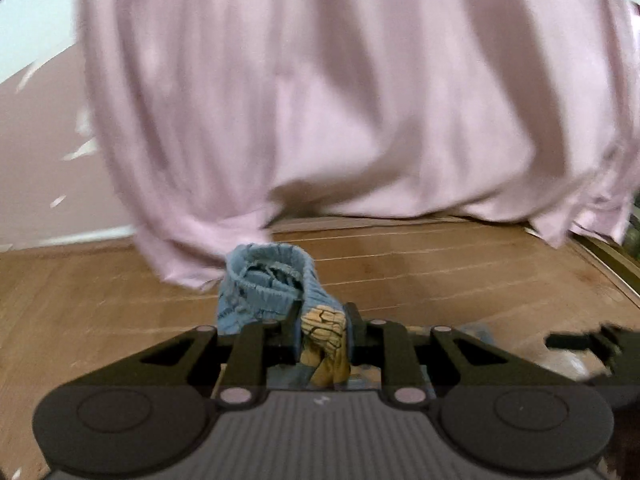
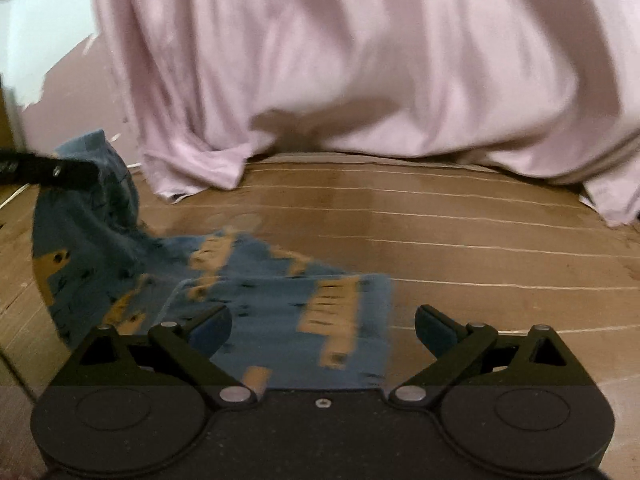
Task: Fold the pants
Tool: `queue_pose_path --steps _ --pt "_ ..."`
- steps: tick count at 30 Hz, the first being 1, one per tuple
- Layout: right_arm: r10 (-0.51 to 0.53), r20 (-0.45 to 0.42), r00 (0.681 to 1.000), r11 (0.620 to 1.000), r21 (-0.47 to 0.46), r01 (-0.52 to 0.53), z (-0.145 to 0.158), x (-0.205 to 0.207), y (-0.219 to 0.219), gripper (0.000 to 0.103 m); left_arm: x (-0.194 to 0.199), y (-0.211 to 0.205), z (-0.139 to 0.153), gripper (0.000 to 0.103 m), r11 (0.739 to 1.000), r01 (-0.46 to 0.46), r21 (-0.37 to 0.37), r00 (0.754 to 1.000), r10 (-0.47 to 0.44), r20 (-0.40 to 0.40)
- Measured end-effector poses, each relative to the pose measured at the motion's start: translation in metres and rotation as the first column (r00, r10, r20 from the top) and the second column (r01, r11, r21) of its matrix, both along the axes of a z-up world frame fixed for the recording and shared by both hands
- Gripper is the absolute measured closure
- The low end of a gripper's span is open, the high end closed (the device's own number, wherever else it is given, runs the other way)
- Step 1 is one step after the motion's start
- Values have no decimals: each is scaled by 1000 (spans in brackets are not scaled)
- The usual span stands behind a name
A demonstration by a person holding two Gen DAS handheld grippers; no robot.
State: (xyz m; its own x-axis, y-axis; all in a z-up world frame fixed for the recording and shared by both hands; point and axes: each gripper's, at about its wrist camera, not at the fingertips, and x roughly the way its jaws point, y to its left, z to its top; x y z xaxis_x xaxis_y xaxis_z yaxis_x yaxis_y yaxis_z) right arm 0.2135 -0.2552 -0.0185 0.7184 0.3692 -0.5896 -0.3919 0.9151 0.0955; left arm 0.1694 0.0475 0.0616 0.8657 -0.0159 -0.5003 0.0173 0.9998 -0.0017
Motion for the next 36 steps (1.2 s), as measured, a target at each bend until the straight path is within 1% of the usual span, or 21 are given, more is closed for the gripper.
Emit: queue_pose_path --steps 3,7,10,13,16,19,20,21,23,24,25,27,28,29,30,31,32,33,35,36 --pt "-43 6 999 999 -30 43 8 3 -25 5 5 -35 1 81 996 86 5 996 -86 -10" --pt "-122 1 992 992 -27 122 15 11 -61 4 11 -77 -6 81 984 177 -8 984 -178 -34" --pt "-187 -4 982 982 -6 187 15 14 -87 3 19 -103 -22 81 973 232 -16 970 -233 -63" --pt "-236 -17 972 972 19 236 8 14 -107 3 25 -128 -39 81 960 279 -6 956 -279 -94" --pt "-258 -31 966 965 33 259 -2 13 -116 3 27 -147 -58 81 948 317 18 942 -313 -119" --pt "-262 -40 964 964 32 263 -9 15 -117 3 30 -159 -76 77 931 364 18 919 -356 -170" --pt "-259 -38 965 965 32 260 -10 16 -116 3 28 -159 -80 70 926 377 9 912 -369 -180" --pt "-256 -37 966 966 32 257 -11 16 -115 3 25 -158 -82 53 922 388 0 906 -381 -186" --pt "-242 -37 969 969 29 244 -11 17 -110 3 14 -152 -82 37 921 389 1 909 -383 -162" --pt "-233 -36 972 972 27 234 -12 18 -107 3 7 -147 -79 35 921 388 -3 912 -385 -145" --pt "-223 -37 974 974 25 224 -12 18 -104 3 3 -141 -76 35 925 380 -9 916 -377 -139" --pt "-197 -43 979 979 34 199 -11 16 -96 3 -3 -123 -67 32 947 319 -33 938 -320 -130" --pt "-177 -46 983 983 43 179 -10 15 -92 3 -5 -110 -64 30 962 267 -49 955 -271 -121" --pt "-151 -47 987 987 47 153 -9 12 -86 3 -4 -96 -60 24 976 209 -64 970 -215 -116" --pt "-126 -46 991 990 51 129 -7 10 -80 2 -5 -84 -57 18 985 150 -82 981 -159 -111" --pt "-110 -46 993 992 58 113 -6 8 -74 1 -6 -68 -56 16 990 87 -109 989 -99 -108" --pt "-99 -47 994 992 68 102 -5 7 -68 1 -4 -54 -57 14 991 31 -132 992 -46 -117" --pt "-95 -52 994 992 79 99 -5 8 -62 1 -1 -42 -60 14 990 -17 -138 990 -3 -141" --pt "-81 -77 994 991 98 89 -6 11 -48 1 8 -26 -70 14 990 -91 -110 974 65 -216" --pt "-75 -88 993 992 92 83 -7 12 -42 1 12 -21 -75 15 990 -108 -92 966 83 -246"
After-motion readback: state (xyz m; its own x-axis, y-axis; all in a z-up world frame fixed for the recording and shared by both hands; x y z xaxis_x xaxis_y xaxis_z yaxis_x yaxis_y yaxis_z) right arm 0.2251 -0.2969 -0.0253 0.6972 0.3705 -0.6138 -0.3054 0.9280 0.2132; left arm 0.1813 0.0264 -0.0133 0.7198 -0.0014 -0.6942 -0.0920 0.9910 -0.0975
